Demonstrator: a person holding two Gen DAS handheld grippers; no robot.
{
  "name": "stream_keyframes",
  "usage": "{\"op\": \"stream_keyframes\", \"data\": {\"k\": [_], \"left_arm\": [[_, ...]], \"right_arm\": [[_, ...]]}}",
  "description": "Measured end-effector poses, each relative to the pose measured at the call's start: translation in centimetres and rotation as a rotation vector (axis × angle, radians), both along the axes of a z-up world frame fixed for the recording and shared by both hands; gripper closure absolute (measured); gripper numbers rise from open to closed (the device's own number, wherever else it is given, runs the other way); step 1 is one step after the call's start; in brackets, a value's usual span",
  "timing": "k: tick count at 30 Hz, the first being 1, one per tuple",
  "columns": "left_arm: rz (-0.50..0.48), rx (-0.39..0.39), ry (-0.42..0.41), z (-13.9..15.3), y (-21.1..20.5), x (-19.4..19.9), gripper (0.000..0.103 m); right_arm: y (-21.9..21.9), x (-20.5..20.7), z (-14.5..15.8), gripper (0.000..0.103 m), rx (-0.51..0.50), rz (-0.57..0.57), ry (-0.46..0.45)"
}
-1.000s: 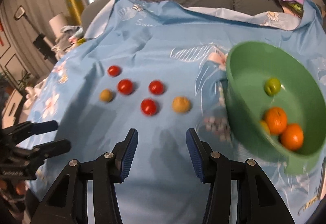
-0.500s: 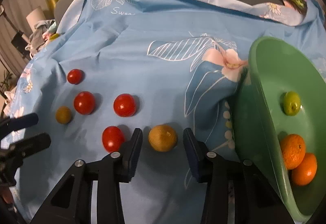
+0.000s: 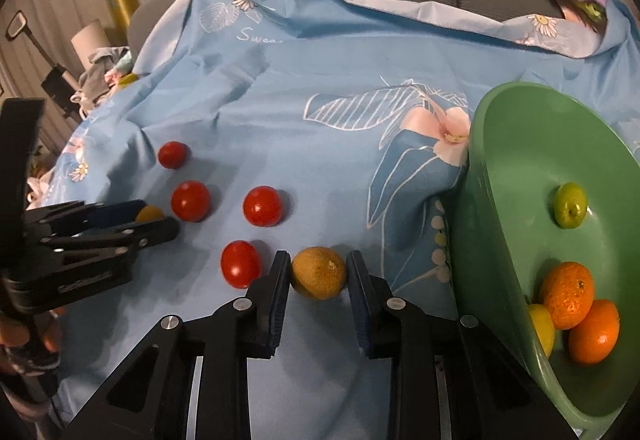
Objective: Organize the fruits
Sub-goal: 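Grasp the yellow-brown fruit with the right tool while the left tool grasps the small yellow fruit, then carry both held fruits over the green bowl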
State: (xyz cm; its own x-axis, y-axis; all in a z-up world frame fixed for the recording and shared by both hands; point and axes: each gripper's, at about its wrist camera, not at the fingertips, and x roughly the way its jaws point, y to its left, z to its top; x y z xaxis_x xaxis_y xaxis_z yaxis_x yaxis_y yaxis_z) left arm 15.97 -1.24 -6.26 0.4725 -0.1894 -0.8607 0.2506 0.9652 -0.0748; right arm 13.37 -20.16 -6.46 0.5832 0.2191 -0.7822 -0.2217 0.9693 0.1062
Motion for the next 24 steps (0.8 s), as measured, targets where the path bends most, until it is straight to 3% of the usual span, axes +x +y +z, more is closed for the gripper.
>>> {"op": "stream_keyframes", "data": {"k": [9, 24], "left_arm": [[-0.005, -0.016, 0.012, 0.5, 0.5, -1.0, 0.079], [-0.024, -0.125, -0.022, 4.7, 0.9, -8.4, 0.079]], "right_arm": [[0.1, -1.5, 0.4, 0.073, 0.026, 0.032, -0.014], [-0.3, -6.7, 1.7, 0.073, 0.061, 0.057, -0.027]]}}
